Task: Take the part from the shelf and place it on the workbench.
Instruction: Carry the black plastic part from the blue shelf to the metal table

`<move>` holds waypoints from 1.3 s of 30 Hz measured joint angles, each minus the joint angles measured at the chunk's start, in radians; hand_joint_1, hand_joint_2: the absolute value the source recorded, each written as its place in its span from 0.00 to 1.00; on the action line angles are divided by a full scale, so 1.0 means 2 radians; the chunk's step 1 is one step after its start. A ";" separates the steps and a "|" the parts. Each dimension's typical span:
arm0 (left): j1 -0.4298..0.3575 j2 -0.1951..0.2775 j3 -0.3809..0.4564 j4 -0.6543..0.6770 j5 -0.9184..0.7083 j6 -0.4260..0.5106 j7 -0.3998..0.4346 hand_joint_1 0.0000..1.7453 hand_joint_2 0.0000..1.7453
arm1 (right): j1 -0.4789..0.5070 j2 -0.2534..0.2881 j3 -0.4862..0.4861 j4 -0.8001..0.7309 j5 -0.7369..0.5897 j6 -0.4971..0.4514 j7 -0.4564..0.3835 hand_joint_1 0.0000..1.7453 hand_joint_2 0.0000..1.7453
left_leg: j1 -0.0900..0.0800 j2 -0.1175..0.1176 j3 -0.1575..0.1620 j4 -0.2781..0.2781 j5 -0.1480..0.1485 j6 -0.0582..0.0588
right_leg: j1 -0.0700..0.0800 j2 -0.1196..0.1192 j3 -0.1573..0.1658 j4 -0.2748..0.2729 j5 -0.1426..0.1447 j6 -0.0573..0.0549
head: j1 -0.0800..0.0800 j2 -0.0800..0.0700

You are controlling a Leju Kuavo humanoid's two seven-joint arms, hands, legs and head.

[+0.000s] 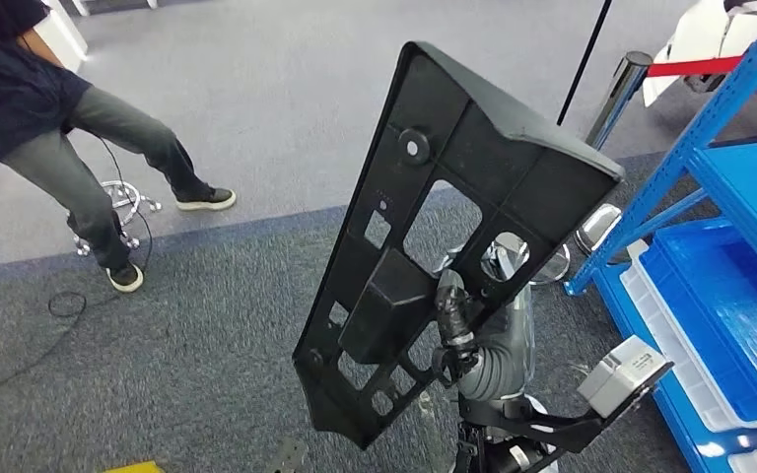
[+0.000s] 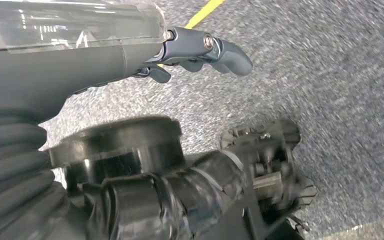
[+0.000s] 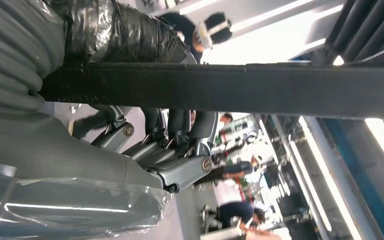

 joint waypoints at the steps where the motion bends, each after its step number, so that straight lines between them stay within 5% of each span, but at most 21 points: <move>1: 0.000 0.000 0.000 0.000 0.000 0.000 0.000 0.00 1.00 | 0.000 0.000 0.000 0.000 0.000 0.000 0.000 0.98 1.00 | 0.001 0.016 -0.014 0.028 -0.013 -0.004 | 0.001 -0.006 0.002 -0.001 -0.001 -0.001 | -0.002 0.000; 4: -0.002 0.000 0.000 0.000 0.002 0.001 0.000 0.00 1.00 | 0.001 0.000 0.000 0.000 -0.002 0.000 0.001 0.98 1.00 | 0.006 0.034 -0.052 0.097 -0.033 -0.011 | 0.000 -0.026 0.005 -0.001 -0.005 -0.002 | -0.004 0.000; 6: -0.001 0.000 0.000 0.000 0.004 0.001 0.000 0.00 1.00 | 0.000 0.000 0.000 0.001 -0.003 0.000 0.001 0.98 1.00 | 0.009 0.040 -0.037 0.063 -0.006 -0.012 | -0.001 -0.038 0.009 -0.001 -0.008 0.000 | -0.004 0.000; 8: -0.002 0.001 0.000 0.000 0.005 0.001 0.000 0.00 1.00 | -0.002 0.000 0.000 0.002 -0.004 0.000 0.001 0.98 1.00 | 0.007 0.062 -0.002 -0.004 0.021 -0.010 | 0.001 -0.048 0.015 -0.001 -0.012 0.004 | -0.004 0.000; 10: -0.003 0.000 0.000 0.000 0.005 0.001 0.000 0.00 1.00 | -0.005 0.000 0.000 0.002 -0.004 0.000 0.001 0.98 1.00 | 0.002 0.075 0.013 -0.035 0.026 -0.003 | 0.004 -0.056 0.018 -0.003 -0.015 0.009 | -0.003 0.000; 13: -0.002 0.001 0.000 0.000 0.005 0.001 0.000 0.00 1.00 | -0.007 0.001 0.000 0.003 -0.004 0.000 0.001 0.98 1.00 | 0.002 0.060 0.014 -0.039 0.026 0.008 | 0.004 -0.063 0.024 -0.007 -0.019 0.018 | -0.003 0.000; 15: -0.002 0.001 0.000 0.000 0.005 0.001 0.000 0.00 1.00 | -0.009 0.001 0.000 0.004 -0.004 0.000 0.001 0.98 1.00 | 0.004 0.049 0.020 -0.044 0.027 0.015 | 0.002 -0.044 0.019 0.012 -0.032 0.021 | 0.000 0.000; 18: -0.004 0.001 0.000 0.000 0.005 0.001 0.000 0.00 1.00 | -0.008 0.000 0.000 0.007 -0.004 -0.001 0.001 0.98 1.00 | 0.004 0.031 0.022 -0.045 0.027 0.023 | 0.004 -0.014 -0.032 0.106 -0.070 0.020 | 0.004 0.000; 20: -0.004 0.001 0.000 0.000 0.005 0.001 0.000 0.00 1.00 | -0.007 0.000 0.000 0.009 -0.005 -0.001 0.001 0.98 1.00 | 0.003 0.016 0.022 -0.043 0.025 0.024 | 0.005 -0.011 -0.056 0.135 -0.067 0.019 | 0.005 0.000; 22: -0.003 0.001 0.000 0.000 0.005 0.001 0.000 0.00 1.00 | -0.008 0.000 0.000 0.010 -0.005 -0.001 0.001 0.98 1.00 | 0.003 0.002 0.022 -0.039 0.023 0.022 | 0.004 -0.006 -0.045 0.094 -0.031 0.017 | 0.005 0.000; 24: -0.003 0.001 0.000 0.000 0.005 0.001 0.000 0.00 1.00 | -0.009 0.000 0.000 0.012 -0.005 0.000 0.001 0.98 1.00 | 0.002 -0.011 0.019 -0.032 0.019 0.018 | 0.002 0.015 -0.023 0.036 -0.005 0.015 | 0.005 0.000; 26: -0.004 0.001 0.000 0.000 0.006 0.001 0.001 0.00 1.00 | -0.010 0.000 0.000 0.013 -0.006 0.002 0.001 0.98 1.00 | 0.003 -0.022 0.014 -0.028 0.017 0.011 | 0.002 0.030 -0.013 0.012 -0.003 0.013 | 0.005 0.000; 28: -0.002 0.002 0.000 0.000 0.008 0.000 0.002 0.00 1.00 | -0.012 0.000 0.000 0.014 -0.007 0.004 0.001 0.98 1.00 | 0.006 -0.030 0.011 -0.030 0.019 0.004 | 0.002 0.021 -0.011 0.009 -0.001 0.008 | 0.006 0.000; 30: -0.001 0.002 0.000 -0.001 0.008 0.000 0.004 0.00 1.00 | -0.015 0.002 0.001 0.016 -0.008 0.005 0.001 0.98 1.00 | 0.004 -0.014 0.005 -0.018 0.012 -0.002 | -0.001 0.009 -0.007 0.004 0.000 0.002 | 0.001 0.000; 33: -0.003 0.001 0.000 -0.001 0.007 -0.001 0.008 0.00 1.00 | -0.015 0.004 0.002 0.018 -0.005 0.004 -0.001 0.98 1.00 | 0.005 0.027 -0.035 0.062 -0.024 -0.010 | 0.001 -0.011 -0.003 0.002 -0.002 -0.002 | -0.006 0.000; 35: -0.003 0.001 -0.001 -0.001 0.003 -0.008 0.011 0.00 1.00 | -0.012 0.004 0.002 0.019 0.010 0.004 0.001 0.98 1.00 | 0.007 0.035 -0.055 0.097 -0.031 -0.012 | 0.002 -0.025 -0.001 0.002 -0.004 -0.003 | -0.006 0.000; 36: -0.002 0.001 -0.002 -0.001 0.000 -0.013 0.013 0.00 1.00 | -0.010 0.004 0.002 0.019 0.021 0.003 0.004 0.98 1.00 | 0.007 0.036 -0.052 0.089 -0.022 -0.012 | 0.002 -0.030 0.000 0.002 -0.005 -0.003 | -0.006 0.000; 39: -0.002 0.002 -0.004 -0.001 -0.011 -0.027 0.014 0.00 1.00 | 0.000 0.004 0.001 0.011 0.059 0.003 0.021 0.98 1.00 | 0.005 0.050 -0.004 0.001 0.016 -0.006 | 0.003 -0.045 0.008 0.001 -0.010 0.000 | -0.006 0.000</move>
